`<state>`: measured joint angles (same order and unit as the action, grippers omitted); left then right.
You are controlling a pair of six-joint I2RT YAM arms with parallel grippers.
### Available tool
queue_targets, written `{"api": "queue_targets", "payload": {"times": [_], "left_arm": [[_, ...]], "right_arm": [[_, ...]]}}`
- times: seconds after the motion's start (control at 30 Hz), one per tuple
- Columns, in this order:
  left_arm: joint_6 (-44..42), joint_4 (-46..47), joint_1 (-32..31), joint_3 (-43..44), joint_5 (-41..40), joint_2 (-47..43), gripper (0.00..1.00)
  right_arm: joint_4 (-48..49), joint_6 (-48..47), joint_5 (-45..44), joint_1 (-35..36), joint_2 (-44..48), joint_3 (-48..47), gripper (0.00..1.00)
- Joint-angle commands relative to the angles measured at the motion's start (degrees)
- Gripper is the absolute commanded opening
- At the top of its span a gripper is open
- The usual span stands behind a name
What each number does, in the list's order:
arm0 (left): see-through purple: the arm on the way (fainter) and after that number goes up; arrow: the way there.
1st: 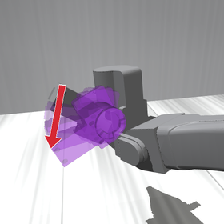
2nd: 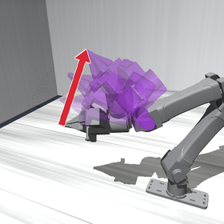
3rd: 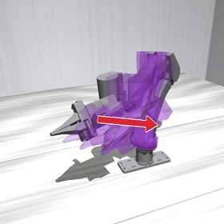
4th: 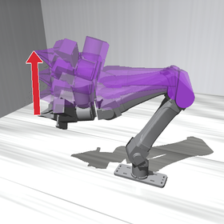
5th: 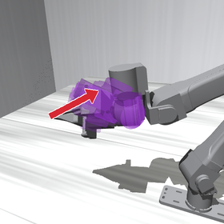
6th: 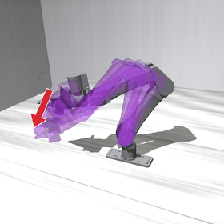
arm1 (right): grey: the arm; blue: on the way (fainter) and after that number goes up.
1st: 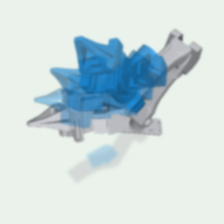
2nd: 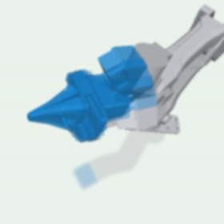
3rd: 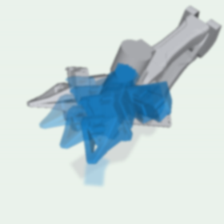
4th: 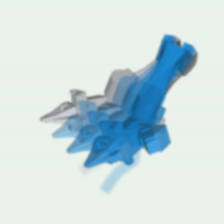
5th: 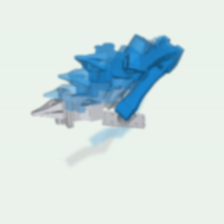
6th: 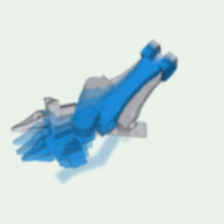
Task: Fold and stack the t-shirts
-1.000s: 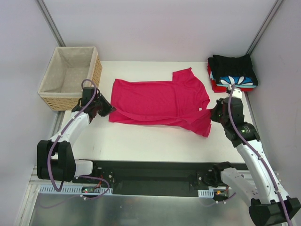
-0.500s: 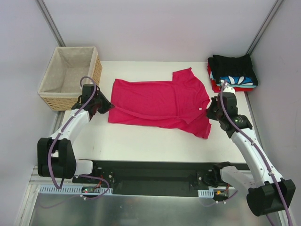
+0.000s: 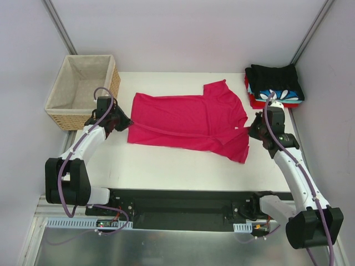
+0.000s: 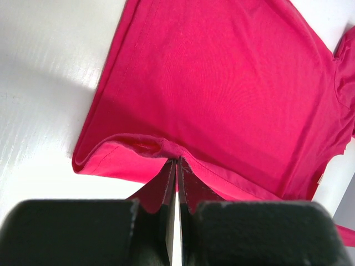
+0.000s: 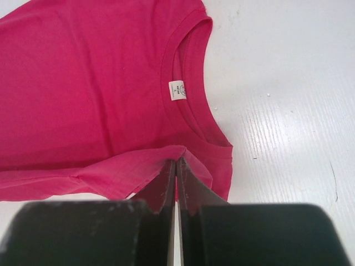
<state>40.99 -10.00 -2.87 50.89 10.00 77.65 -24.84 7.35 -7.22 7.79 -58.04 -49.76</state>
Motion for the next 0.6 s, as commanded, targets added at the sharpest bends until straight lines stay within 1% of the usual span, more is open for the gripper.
{"api": "queue_targets", "payload": {"times": [0.0, 0.1, 0.27, 0.57], "left_arm": [[-1.4, -0.6, 0.6, 1.9, -0.5, 0.0, 0.0], [-1.4, -0.6, 0.6, 2.0, -0.4, 0.0, 0.0], [-1.5, -0.5, 0.7, 2.0, -0.3, -0.2, 0.0], [-1.5, -0.6, 0.7, 2.5, -0.5, 0.5, 0.0]], "right_arm": [[1.4, 0.9, -0.2, -1.5, 2.0, 0.7, 0.01], [1.4, 1.3, -0.9, -2.3, 2.7, 0.8, 0.0], [1.4, 1.4, 0.3, -3.9, 2.0, -0.4, 0.0], [2.4, 2.1, 3.0, -4.2, -4.1, -4.2, 0.0]]}}
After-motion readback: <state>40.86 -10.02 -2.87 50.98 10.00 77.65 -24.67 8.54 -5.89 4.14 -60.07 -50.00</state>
